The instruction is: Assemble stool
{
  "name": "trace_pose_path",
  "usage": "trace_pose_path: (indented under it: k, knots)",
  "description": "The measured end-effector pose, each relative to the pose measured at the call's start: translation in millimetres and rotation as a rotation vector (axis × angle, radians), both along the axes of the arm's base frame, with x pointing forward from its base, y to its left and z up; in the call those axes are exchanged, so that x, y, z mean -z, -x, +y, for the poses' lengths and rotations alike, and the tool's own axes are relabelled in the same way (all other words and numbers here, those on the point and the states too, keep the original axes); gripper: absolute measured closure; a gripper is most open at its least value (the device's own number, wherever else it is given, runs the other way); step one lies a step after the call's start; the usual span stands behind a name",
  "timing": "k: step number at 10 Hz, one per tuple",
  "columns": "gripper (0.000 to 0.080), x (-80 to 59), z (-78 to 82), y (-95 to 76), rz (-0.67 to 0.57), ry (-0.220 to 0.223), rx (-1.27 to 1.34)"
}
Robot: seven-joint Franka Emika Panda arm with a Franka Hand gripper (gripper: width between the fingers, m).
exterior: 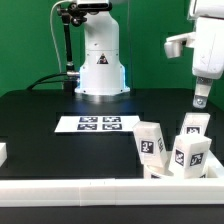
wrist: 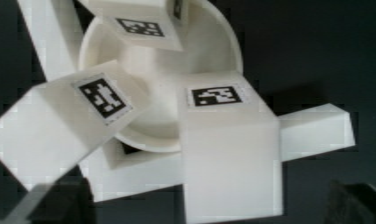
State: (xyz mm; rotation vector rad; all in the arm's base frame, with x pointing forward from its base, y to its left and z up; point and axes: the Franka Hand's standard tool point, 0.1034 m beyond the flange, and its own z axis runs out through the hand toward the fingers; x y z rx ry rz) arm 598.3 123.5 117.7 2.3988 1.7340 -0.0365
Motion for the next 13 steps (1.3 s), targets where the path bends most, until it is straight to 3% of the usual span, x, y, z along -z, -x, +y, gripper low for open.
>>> trace_pose_path:
  k: [13]
  knots:
    - [0.015,18.1,-10.5,6.7,0.02,0.024,0.024]
